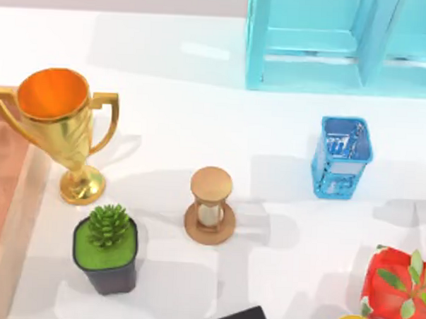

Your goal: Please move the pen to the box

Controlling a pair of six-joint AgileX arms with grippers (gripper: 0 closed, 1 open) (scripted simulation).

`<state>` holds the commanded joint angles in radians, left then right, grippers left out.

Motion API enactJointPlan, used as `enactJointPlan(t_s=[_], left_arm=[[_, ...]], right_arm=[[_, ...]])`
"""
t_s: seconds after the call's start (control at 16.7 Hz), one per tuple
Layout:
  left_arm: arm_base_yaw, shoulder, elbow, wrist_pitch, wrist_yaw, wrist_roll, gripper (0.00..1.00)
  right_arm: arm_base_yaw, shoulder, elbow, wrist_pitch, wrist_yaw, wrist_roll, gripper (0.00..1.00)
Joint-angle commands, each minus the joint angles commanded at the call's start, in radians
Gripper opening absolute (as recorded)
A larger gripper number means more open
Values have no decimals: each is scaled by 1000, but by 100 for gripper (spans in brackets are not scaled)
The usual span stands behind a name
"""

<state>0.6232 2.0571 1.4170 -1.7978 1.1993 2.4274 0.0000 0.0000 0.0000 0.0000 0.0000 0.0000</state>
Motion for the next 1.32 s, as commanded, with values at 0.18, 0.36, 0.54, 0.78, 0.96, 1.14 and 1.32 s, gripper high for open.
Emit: enactJointPlan(t_s=[0.18,0.36,0.54,0.78,0.96,1.14,1.32], left_arm=[[0,0,0,0,0,0,0],[0,0,0,0,0,0,8],[0,0,0,0,0,0,30],[0,0,0,0,0,0,60],[0,0,0,0,0,0,83],[0,0,0,0,0,0,100],[0,0,0,0,0,0,100]], right_arm=[[0,0,0,0,0,0,100],[0,0,0,0,0,0,100],[0,0,0,0,0,0,100],[0,0,0,0,0,0,100],[0,0,0,0,0,0,100],[0,0,0,0,0,0,100],[0,0,0,0,0,0,100]])
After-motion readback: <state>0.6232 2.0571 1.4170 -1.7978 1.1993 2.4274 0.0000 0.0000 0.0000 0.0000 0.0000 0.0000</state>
